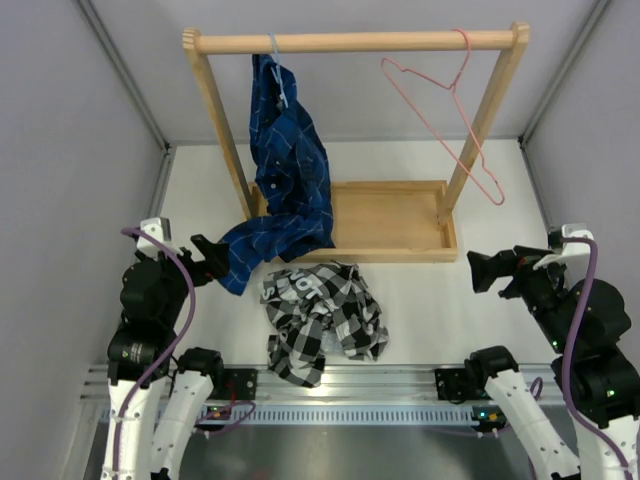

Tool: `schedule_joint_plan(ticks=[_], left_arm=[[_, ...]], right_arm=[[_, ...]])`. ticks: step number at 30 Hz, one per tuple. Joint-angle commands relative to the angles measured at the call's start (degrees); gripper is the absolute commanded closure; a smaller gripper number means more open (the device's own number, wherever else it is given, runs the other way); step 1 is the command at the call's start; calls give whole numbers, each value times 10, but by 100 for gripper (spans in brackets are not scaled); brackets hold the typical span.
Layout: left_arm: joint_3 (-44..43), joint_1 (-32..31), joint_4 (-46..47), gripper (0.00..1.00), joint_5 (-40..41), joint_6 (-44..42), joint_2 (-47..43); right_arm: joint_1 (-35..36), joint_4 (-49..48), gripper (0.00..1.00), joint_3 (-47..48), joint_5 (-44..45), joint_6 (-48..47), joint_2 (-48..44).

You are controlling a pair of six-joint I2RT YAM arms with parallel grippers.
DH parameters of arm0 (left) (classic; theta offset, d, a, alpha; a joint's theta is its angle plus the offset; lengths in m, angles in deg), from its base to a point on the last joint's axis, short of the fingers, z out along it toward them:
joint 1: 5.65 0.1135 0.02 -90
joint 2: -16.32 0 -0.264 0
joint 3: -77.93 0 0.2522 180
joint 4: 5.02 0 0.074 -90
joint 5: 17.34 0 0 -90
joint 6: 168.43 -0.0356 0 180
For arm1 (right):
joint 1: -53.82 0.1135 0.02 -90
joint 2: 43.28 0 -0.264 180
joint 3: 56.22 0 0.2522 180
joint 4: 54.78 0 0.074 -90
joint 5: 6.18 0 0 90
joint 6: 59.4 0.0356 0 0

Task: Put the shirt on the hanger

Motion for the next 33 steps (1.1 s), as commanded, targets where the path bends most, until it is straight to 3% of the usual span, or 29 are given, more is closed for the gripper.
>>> schedule_joint_plan(ticks=[1,4,8,14,17,19,22,24,27,28,31,33], left_arm=[[4,2,31,2,12,3,7],[2,2,31,2,28,9,12],[4,2,30,2,66,29,13],[1,1,30,2,45,21,16],[1,1,30,2,35,16,27],[1,1,30,2,25,15,34],[2,1,31,2,16,14,37],[3,1,30,2,15,13,39],[4,1,30,2,17,13,38],[5,1,31,2,16,13,36],[6,0,31,2,13,13,39],[6,-1,31,2,10,12,42]], right_arm=[[7,-13,1,-3,7,8,-7],[7,-28,1,-7,-22,19,-14],[7,-102,1,-76,-203,53,-31],[7,-292,1,-225,-367,243,-9],[16,-358,2,-307,-330,292,22],[43,-350,13,-319,-272,291,51],[94,-389,16,-351,-197,285,97],[116,-424,16,-381,-188,303,140],[162,-510,26,-426,-171,347,194],[200,-529,31,-435,-158,354,208],[293,-574,36,-450,-60,369,265],[330,-616,37,-450,-46,378,319]])
